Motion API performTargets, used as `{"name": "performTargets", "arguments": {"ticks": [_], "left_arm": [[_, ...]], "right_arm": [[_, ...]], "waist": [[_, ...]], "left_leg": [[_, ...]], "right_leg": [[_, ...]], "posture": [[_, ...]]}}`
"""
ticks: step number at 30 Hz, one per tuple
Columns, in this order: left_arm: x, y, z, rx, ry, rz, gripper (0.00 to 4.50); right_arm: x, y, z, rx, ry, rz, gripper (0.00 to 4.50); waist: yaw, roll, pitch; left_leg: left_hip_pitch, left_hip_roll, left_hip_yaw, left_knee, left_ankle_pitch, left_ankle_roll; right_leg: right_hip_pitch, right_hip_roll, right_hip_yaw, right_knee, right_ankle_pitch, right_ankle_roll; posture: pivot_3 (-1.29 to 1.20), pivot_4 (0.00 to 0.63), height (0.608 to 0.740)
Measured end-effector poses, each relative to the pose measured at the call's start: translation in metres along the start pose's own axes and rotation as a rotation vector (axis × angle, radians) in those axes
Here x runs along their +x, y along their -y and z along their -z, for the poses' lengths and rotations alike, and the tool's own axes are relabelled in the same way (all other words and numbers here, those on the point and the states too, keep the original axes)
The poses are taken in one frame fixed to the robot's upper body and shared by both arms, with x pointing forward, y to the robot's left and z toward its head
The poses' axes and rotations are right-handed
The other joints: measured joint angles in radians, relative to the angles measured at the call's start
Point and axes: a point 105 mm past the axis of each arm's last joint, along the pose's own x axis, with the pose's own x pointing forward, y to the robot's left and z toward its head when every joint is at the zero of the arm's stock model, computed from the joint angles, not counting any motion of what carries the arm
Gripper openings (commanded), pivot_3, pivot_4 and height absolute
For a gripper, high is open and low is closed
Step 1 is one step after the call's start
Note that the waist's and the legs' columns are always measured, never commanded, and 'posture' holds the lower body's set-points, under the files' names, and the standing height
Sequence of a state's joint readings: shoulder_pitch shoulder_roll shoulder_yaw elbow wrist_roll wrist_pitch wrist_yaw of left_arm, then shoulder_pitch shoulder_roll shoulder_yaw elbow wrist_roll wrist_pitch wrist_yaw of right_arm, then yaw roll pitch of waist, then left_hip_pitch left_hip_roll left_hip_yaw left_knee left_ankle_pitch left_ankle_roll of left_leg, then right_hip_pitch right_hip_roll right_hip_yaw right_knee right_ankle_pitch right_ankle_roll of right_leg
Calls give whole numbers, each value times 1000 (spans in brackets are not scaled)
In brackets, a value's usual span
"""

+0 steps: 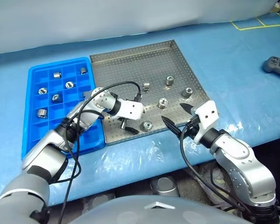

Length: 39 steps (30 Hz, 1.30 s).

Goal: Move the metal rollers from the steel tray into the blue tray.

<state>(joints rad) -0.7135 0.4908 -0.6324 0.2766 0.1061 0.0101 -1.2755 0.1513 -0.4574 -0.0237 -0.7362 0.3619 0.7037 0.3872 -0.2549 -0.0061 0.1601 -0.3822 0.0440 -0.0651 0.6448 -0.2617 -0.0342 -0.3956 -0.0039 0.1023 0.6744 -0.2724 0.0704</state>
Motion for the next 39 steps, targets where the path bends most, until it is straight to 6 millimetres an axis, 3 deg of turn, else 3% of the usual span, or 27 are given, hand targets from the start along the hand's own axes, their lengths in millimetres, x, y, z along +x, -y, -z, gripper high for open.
{"name": "performTargets", "arguments": {"ticks": [14,17,23,29,32,34,39], "left_arm": [[13,-9,-15,140,-5,84,4426],[17,-11,-18,151,-1,100,3822],[19,-6,-16,138,-1,145,1888],[13,-2,-11,87,3,131,1861],[6,-5,-8,9,48,31,1861],[-6,-17,-11,-52,102,-125,1861],[-65,-49,-19,-215,256,-654,1861]], "right_arm": [[0,-1,4,27,0,40,4500],[1,0,4,24,1,50,4500],[1,1,3,19,12,65,4500],[3,1,0,6,19,64,4500],[7,-1,-4,-2,30,46,4500],[11,-3,-5,-5,35,31,4500],[28,-9,-16,-23,67,-25,4500]], "waist": [[-34,0,0],[-41,0,0],[-52,0,0],[-59,1,0],[-55,1,0],[-45,1,0],[-17,1,0]], "left_leg": [[0,0,2,0,-1,1],[0,0,2,0,-1,2],[0,0,2,0,-1,2],[0,0,2,0,-1,2],[1,1,2,0,-1,2],[1,1,1,1,-1,2],[2,1,2,1,-1,2]], "right_leg": [[1,-1,1,-1,0,1],[0,-1,1,-1,-1,1],[1,-1,1,-1,-1,1],[0,0,2,-1,-1,1],[0,0,2,0,-1,1],[0,0,2,1,-1,1],[0,1,2,2,0,1]], "posture": [[-371,150,740],[-374,150,740],[-376,150,740],[-325,150,740],[-292,150,740],[-246,150,740],[-166,150,740]]}}
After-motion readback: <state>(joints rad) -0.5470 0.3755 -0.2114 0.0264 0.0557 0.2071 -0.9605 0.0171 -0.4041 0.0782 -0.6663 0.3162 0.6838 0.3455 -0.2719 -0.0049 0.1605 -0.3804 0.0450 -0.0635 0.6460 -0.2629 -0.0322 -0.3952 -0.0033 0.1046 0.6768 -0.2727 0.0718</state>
